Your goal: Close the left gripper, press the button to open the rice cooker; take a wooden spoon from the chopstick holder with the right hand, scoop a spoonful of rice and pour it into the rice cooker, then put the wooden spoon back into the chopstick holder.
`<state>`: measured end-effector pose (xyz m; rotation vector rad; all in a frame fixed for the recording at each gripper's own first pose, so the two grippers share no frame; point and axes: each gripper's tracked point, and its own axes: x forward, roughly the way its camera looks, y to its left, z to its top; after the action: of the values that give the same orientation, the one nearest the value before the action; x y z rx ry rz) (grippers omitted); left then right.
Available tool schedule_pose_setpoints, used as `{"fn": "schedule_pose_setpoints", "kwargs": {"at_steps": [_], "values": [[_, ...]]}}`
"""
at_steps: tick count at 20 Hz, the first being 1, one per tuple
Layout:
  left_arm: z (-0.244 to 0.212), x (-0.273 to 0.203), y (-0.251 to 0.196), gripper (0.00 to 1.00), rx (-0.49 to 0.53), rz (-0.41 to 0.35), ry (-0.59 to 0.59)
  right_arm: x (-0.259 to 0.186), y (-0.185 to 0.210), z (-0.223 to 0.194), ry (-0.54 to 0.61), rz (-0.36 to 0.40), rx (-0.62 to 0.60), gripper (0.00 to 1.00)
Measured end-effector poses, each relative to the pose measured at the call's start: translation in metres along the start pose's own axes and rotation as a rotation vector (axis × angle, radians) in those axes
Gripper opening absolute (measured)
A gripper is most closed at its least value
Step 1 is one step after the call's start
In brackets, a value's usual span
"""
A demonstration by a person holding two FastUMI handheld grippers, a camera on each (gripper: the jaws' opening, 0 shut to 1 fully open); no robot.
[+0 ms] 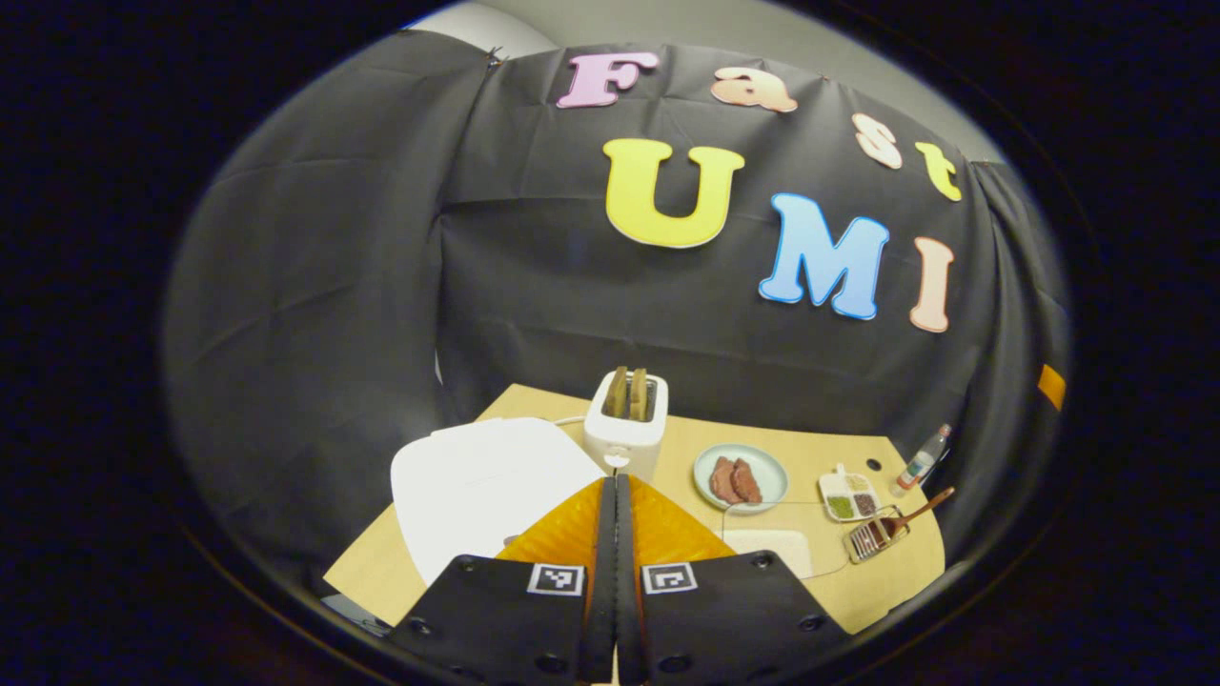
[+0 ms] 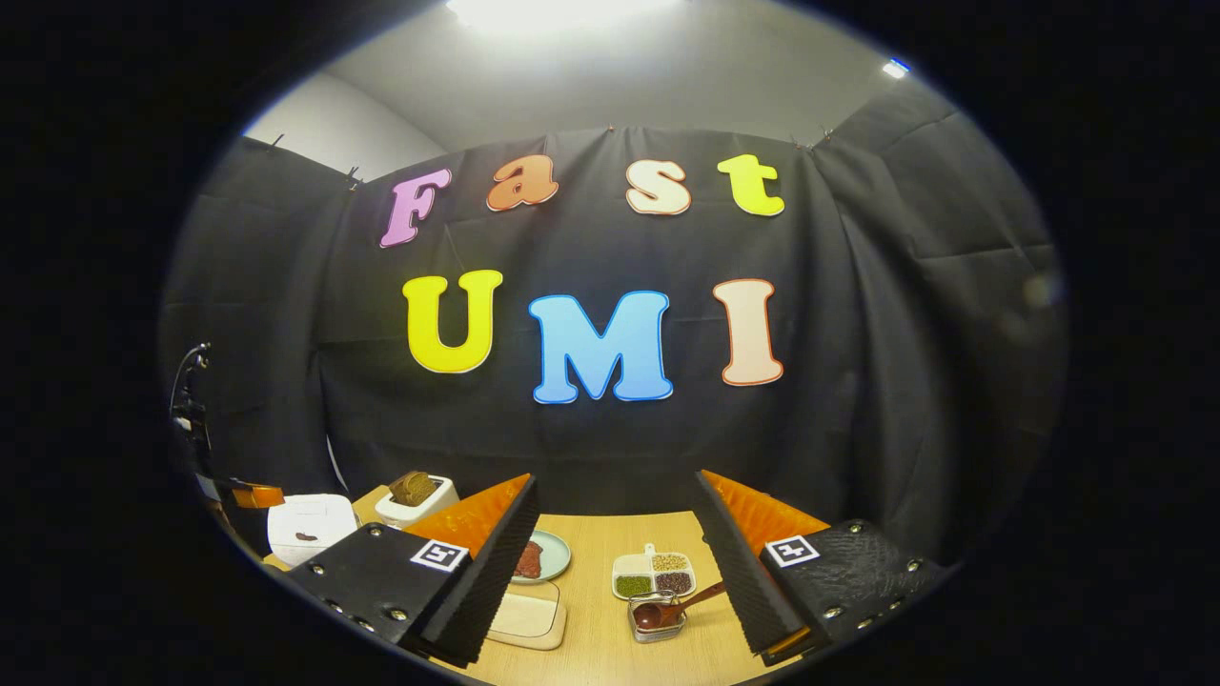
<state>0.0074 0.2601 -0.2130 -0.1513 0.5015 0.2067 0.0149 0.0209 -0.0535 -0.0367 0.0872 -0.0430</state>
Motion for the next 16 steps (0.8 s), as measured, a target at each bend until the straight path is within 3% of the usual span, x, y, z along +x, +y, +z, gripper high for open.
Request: {"fn": "schedule_pose_setpoints", "kwargs": {"at_steps": [8,16], "values": [[-0.059,0.052,0.037,0.09,-0.088,0.064,0.167,0.007,-0.012,-0.008,0.019,-0.032,0.014,0.97],[-0.086,0.064,0.051,0.09,-0.079,0.122,0.209,0.01,-0.015,-0.012,0.036,-0.034,0.009,0.97]]}}
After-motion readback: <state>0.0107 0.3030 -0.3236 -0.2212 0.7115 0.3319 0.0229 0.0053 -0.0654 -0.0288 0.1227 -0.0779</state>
